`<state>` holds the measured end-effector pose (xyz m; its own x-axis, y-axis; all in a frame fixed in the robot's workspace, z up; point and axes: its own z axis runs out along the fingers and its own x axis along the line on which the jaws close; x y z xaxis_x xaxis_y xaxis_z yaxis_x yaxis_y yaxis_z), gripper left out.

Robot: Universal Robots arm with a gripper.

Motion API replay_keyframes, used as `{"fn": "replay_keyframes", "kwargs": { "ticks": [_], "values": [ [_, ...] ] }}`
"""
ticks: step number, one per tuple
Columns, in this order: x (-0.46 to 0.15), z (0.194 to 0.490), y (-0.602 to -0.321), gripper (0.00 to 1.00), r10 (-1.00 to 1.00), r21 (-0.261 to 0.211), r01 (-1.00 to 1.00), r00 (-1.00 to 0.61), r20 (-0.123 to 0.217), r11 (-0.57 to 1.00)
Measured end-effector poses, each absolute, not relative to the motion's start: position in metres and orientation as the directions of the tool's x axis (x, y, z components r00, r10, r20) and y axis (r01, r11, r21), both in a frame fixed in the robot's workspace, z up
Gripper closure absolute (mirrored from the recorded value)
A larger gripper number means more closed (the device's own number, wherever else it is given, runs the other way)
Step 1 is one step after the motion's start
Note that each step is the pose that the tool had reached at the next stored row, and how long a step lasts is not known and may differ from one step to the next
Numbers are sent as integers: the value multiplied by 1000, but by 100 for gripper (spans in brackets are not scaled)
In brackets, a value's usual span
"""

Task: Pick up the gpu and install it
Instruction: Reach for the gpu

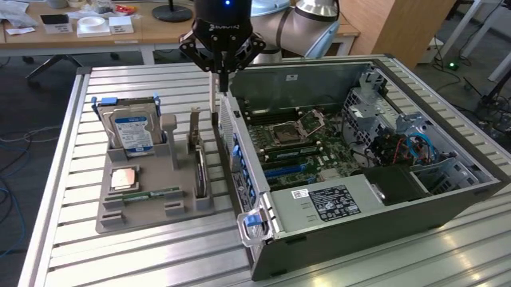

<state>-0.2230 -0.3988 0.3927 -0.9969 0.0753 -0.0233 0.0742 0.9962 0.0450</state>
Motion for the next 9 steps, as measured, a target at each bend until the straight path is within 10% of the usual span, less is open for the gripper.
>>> {"fn": "replay_keyframes", "kwargs": {
  "ticks": [9],
  "values": [
    [-226, 393, -399, 89, 75, 45, 74, -997, -23, 996]
  ]
}}
